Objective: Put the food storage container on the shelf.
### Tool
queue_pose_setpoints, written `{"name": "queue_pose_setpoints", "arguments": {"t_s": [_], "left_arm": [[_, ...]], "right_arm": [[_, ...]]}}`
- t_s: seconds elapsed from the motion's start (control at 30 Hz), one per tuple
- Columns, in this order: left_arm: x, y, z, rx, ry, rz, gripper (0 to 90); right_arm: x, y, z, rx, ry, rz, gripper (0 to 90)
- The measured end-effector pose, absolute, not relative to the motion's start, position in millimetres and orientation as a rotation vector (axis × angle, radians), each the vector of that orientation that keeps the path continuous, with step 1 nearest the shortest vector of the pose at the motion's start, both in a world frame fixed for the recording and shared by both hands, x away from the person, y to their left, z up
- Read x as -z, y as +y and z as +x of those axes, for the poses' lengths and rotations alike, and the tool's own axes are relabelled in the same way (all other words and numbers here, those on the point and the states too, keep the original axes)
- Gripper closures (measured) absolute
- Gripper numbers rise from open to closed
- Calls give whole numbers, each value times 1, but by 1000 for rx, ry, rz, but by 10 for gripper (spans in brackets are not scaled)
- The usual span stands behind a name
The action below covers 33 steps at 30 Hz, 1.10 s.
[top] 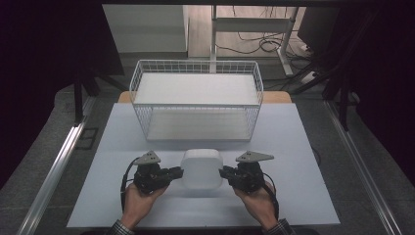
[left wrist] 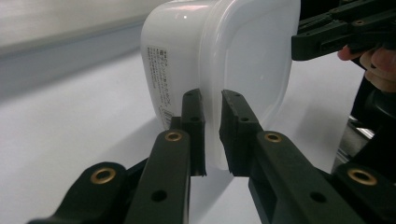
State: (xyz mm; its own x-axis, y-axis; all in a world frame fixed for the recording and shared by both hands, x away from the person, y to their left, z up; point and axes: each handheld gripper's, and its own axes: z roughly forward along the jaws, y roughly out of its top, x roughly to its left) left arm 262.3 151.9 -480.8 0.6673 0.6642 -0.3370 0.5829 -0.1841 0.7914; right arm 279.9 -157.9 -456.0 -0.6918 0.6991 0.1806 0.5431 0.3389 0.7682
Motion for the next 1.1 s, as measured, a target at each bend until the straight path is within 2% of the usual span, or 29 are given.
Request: {"name": "queue_pose_setpoints", "arguments": {"t_s": [1.1], "left_arm": [[383, 166, 301, -291, 921, 1789, 808]], "right_arm": [[367, -147, 326, -1445, 2276, 974, 776]]}}
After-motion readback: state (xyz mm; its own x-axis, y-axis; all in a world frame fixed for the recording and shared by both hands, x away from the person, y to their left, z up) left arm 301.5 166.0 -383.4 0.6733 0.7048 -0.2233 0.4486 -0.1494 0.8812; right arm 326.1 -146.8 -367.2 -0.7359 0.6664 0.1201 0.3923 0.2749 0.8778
